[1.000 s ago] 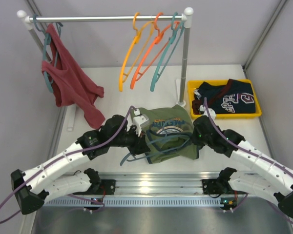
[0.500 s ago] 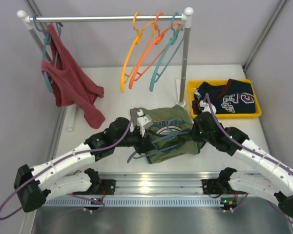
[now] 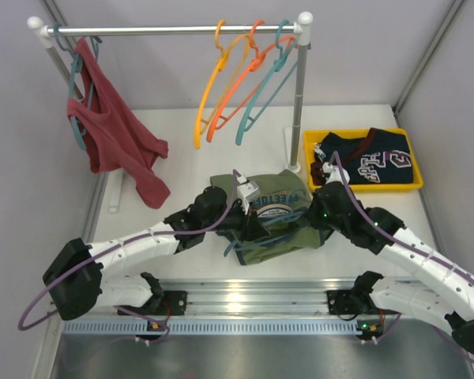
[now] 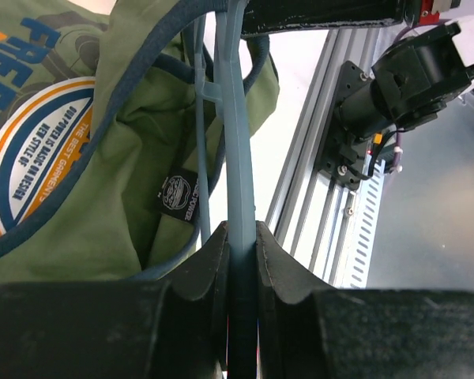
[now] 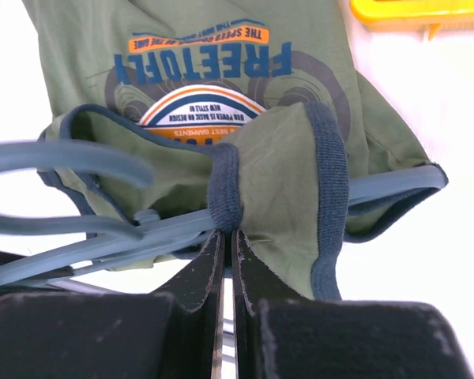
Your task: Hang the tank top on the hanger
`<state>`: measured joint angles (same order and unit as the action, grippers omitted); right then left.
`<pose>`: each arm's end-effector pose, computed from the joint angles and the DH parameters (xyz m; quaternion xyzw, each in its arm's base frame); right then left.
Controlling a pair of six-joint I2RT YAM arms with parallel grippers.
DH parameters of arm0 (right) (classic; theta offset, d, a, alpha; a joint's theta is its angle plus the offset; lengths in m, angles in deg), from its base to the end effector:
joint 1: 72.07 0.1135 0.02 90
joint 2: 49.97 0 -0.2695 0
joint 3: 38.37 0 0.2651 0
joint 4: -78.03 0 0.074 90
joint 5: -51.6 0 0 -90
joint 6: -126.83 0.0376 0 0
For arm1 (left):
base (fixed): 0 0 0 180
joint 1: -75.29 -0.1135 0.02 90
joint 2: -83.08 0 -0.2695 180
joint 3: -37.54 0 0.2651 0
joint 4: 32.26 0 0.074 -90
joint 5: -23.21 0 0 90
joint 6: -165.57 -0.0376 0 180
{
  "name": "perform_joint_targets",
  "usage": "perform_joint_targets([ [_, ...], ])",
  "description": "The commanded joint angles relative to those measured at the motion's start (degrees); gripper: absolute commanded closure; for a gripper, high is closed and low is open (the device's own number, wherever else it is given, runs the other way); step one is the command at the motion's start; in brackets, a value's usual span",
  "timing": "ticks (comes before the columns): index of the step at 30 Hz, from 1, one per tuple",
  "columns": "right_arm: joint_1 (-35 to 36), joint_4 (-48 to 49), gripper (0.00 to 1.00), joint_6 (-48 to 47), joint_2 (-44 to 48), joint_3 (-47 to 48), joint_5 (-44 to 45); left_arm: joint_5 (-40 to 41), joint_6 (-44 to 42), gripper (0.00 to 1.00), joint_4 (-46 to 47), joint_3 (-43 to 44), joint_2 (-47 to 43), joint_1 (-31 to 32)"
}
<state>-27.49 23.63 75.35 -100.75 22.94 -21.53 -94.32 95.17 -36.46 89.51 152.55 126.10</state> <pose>0.1426 0.1253 0.2945 0.0093 0.9119 0.1560 0.3795 0.1622 -0.2265 0.2465 0.3449 0.7382 -0.4752 0.3320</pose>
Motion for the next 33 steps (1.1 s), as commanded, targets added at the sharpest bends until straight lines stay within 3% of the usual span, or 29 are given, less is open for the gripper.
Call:
perform_joint_targets([
  [1,1.2,4.7,1.00,-1.4,1.1,-0.6,0.0,-4.1,1.8,1.00,12.7,-0.5,1.6,-0.2],
  [5,1.2,6.5,0.99,-2.0,1.0,-1.9,0.0,-3.3,2.4,1.00,14.0,-0.2,3.4,-0.1],
  [8,1.1,7.8,0.93,-2.2,1.7,-3.2,0.4,-3.3,2.6,1.00,14.5,0.0,4.8,-0.2],
  [12,1.2,9.3,0.77,-3.0,3.1,-5.1,1.7,-2.7,3.1,1.00,15.4,-0.3,6.1,-0.3],
  [18,1.4,14.0,0.64,-5.7,8.8,-9.0,0.6,-1.2,4.1,1.00,17.1,-1.5,7.1,-0.2],
  [24,1.9,21.7,0.62,-9.0,13.1,-11.8,-2.5,-1.4,4.6,1.00,17.1,-1.3,8.4,-0.3],
  [33,2.4,28.8,0.63,-12.2,5.1,-12.0,-1.8,-1.9,4.1,1.00,16.7,-1.0,8.4,-0.3],
])
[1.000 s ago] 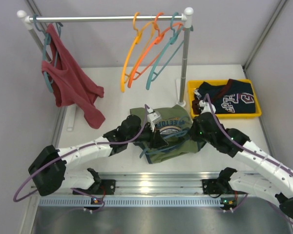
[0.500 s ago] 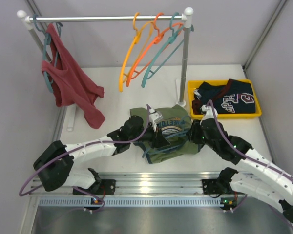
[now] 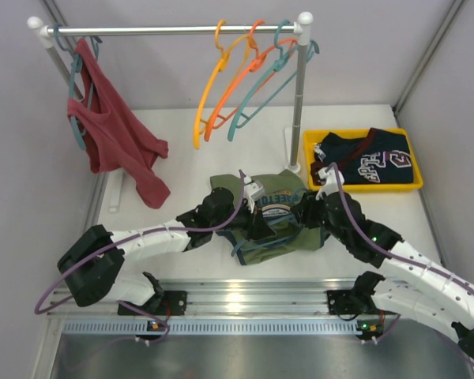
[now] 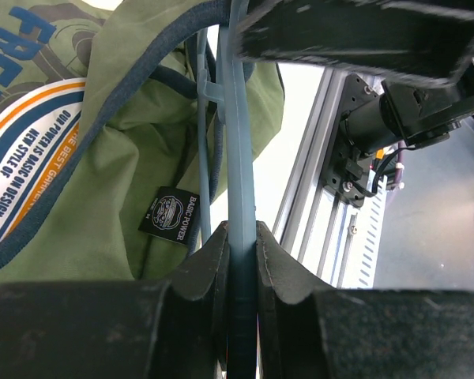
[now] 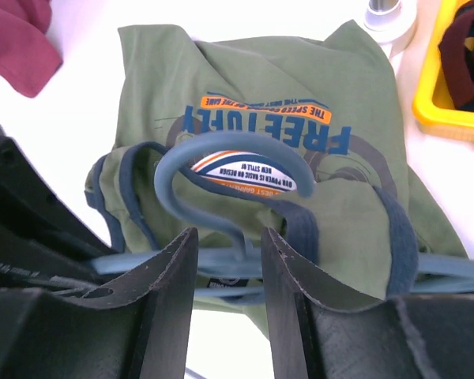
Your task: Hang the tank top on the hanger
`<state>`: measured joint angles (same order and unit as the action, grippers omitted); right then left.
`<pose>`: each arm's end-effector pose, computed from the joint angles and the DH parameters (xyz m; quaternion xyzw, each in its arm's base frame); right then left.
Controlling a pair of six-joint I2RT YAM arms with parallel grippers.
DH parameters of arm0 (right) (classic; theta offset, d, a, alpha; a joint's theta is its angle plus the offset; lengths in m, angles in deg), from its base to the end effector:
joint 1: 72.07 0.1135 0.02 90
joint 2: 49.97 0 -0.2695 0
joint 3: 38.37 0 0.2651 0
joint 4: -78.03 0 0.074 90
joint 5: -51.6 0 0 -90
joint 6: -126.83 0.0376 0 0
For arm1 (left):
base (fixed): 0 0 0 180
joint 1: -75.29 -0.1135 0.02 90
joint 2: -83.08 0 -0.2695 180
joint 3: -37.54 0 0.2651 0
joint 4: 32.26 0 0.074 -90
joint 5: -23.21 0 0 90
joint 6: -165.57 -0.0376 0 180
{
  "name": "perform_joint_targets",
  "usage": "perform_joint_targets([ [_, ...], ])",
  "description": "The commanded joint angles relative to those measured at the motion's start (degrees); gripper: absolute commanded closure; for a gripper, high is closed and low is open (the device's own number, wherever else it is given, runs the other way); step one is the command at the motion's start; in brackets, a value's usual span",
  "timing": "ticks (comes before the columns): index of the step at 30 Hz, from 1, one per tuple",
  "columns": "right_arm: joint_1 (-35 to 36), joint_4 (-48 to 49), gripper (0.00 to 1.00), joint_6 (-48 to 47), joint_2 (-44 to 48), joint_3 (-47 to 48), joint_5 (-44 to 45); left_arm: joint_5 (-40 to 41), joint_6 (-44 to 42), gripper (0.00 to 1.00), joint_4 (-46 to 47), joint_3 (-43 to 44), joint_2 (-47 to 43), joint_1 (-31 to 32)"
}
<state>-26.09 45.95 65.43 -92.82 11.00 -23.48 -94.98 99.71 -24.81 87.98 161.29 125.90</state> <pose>0.1358 0.1265 0.2793 -0.0583 0.8397 0.2329 0.4871 0.1766 -0.2431 0.2166 0.3177 0.7430 -0.4952 0.3190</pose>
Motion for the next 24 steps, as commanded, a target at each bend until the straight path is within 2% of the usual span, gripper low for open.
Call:
perform_joint_targets([
  [1,1.0,7.0,0.63,-2.4,-3.3,0.1,0.5,-1.4,-0.5,1.00,5.0,0.6,-0.4,-0.1],
  [11,2.6,10.7,0.69,-2.7,-6.2,-1.8,5.0,-1.9,-0.1,1.00,4.6,1.0,-0.2,0.0],
  [14,3.5,10.7,0.77,-2.1,-7.5,-1.8,7.0,-2.0,0.0,1.00,4.4,1.6,0.1,0.0],
  [17,4.3,10.4,0.92,-2.1,-8.0,-1.8,9.3,-1.4,-0.1,1.00,3.6,1.9,0.3,0.0],
  [18,4.5,10.3,1.00,-2.1,-8.3,-1.8,9.7,-1.3,-0.1,1.00,3.2,1.9,0.3,0.0],
  [21,5.3,10.1,1.00,-2.5,-8.6,-1.6,11.8,0.9,-0.1,1.00,-0.8,3.6,0.6,0.0],
  [24,6.2,9.8,1.00,-2.8,-8.7,-1.4,13.6,3.7,0.2,0.88,-3.5,4.6,0.7,0.0],
])
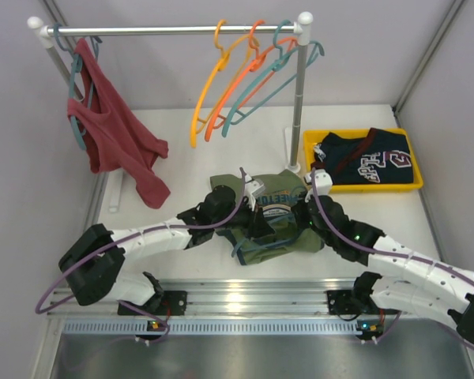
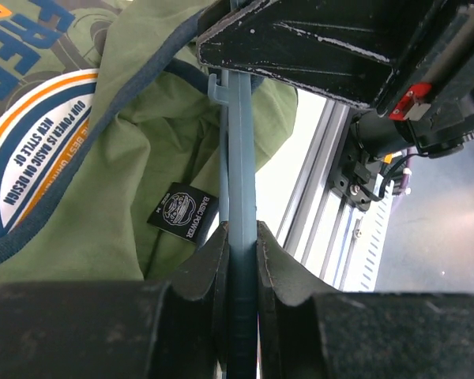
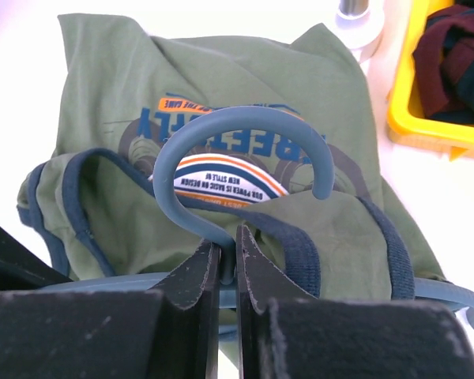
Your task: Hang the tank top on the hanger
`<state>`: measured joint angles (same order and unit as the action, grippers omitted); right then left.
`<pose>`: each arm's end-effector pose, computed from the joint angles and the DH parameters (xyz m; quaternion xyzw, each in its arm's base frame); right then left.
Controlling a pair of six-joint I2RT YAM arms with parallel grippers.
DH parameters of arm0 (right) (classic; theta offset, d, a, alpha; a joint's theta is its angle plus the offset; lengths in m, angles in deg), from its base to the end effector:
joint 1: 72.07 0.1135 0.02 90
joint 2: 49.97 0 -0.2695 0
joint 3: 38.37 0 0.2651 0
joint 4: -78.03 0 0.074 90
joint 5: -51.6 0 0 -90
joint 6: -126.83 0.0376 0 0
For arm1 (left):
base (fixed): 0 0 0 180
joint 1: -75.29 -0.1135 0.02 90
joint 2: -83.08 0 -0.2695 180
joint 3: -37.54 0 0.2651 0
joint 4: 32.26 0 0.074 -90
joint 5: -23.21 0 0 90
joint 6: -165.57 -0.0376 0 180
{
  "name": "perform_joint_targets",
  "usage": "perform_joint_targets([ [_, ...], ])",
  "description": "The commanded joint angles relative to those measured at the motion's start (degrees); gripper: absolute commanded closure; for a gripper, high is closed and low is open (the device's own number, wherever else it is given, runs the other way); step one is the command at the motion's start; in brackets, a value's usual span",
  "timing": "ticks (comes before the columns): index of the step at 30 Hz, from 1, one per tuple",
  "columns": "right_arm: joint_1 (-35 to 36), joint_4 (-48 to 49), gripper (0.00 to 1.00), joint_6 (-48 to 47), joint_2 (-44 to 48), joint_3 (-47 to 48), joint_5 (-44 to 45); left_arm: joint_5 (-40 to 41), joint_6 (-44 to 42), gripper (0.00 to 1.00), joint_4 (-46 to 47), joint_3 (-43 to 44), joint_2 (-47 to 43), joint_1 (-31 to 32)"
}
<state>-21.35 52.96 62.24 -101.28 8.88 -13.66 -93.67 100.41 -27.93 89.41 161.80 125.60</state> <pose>0.1454 0.1529 0.2524 -0.0786 0.8455 0.1597 0.5034 0.1805 -0.2441 0.2169 0.3042 0.7604 -0.4826 0.3103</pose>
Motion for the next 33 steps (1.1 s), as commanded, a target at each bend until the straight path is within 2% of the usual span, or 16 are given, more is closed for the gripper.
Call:
perform_joint_targets([
  [1,1.7,2.7,1.00,0.4,-0.4,0.8,4.3,3.2,-0.4,0.83,-0.4,3.1,-0.1,0.3],
  [2,2.3,2.6,1.00,0.3,-0.5,0.9,5.4,4.3,0.0,0.76,-0.4,2.8,-0.6,0.3],
  [5,3.3,2.5,1.00,-0.1,-0.5,0.9,7.0,8.2,0.7,0.66,-1.3,2.3,-2.5,0.3],
  [19,5.9,3.1,1.00,-1.0,-0.5,0.0,9.9,30.6,7.0,0.54,-12.7,-0.4,-11.5,0.2],
  [30,6.0,2.5,1.00,-0.2,-0.2,-0.7,10.9,22.1,5.5,0.51,-6.6,-4.0,-15.9,0.3],
  [31,6.0,2.4,1.00,0.0,-0.3,-0.7,11.0,21.8,5.2,0.49,-6.3,-4.4,-16.6,0.3],
  [32,5.9,2.3,1.00,0.0,-0.2,-0.8,11.0,21.7,5.3,0.35,-6.1,-4.6,-16.9,0.3],
  [33,6.1,2.2,1.00,0.2,-0.3,-0.9,11.0,21.6,5.3,0.35,-5.7,-4.9,-17.4,0.3],
])
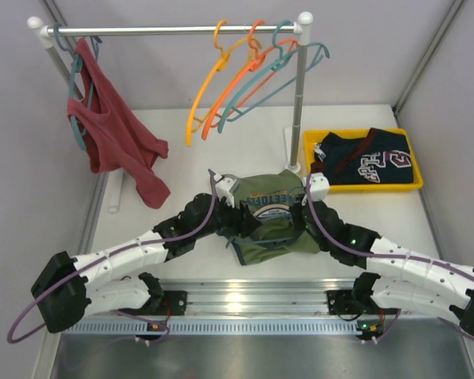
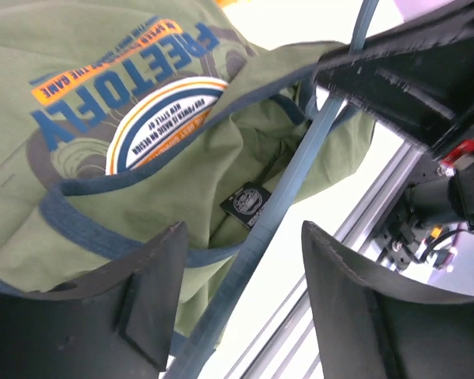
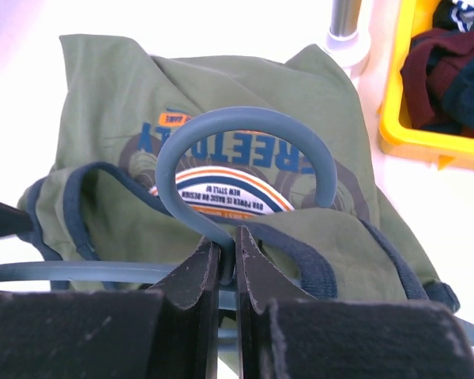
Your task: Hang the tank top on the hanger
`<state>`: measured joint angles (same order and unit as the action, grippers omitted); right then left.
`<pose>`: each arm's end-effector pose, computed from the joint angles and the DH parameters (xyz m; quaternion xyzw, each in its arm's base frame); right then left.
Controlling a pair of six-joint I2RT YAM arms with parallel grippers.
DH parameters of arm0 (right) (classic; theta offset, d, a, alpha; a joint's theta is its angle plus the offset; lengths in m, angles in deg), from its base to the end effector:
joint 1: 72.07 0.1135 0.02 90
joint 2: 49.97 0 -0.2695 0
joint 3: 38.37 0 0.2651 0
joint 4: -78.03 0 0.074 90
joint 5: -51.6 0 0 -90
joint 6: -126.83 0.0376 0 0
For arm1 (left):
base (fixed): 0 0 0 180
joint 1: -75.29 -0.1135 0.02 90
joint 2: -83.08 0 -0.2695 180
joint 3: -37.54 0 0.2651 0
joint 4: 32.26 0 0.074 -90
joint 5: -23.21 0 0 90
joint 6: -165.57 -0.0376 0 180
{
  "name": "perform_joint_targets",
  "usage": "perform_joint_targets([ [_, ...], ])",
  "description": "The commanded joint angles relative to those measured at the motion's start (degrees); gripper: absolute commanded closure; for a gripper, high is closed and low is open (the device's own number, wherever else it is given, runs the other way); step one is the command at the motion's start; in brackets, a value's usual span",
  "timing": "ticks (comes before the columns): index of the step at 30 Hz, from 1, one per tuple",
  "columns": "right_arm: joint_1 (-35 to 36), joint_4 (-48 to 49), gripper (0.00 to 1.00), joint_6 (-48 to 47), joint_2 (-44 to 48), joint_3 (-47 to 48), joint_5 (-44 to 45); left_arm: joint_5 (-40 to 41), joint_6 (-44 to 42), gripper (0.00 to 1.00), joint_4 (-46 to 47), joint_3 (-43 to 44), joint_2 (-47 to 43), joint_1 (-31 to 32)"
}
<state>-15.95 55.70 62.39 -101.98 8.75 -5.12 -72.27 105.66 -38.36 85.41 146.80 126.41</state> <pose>0.1353 0.1645 0.2551 -0.0717 0.8283 0.1414 0.5374 0.1598 -0.2039 0.2411 0.1774 0.8091 -0.3938 0.3986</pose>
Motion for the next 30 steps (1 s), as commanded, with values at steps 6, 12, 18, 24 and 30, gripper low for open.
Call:
perform_joint_targets([
  [6,0.6,-1.1,1.00,0.5,0.9,-1.0,2.9,3.1,1.3,0.35,5.3,-2.4,-4.5,-0.6],
  [12,0.6,-2.0,1.00,0.8,2.2,-1.8,3.3,16.7,4.6,0.36,-1.8,-1.4,-3.9,-0.6],
  [18,0.6,-2.3,1.00,1.1,3.2,-2.1,3.4,19.9,6.3,0.36,-11.4,5.2,3.1,-0.6],
  [24,0.6,-2.8,1.00,1.4,3.7,-2.1,3.5,19.0,8.6,0.37,-17.3,10.6,9.1,-0.4],
  [30,0.6,-3.3,1.00,1.4,3.8,-1.5,4.2,19.1,9.1,0.42,-20.6,13.3,13.8,0.1],
])
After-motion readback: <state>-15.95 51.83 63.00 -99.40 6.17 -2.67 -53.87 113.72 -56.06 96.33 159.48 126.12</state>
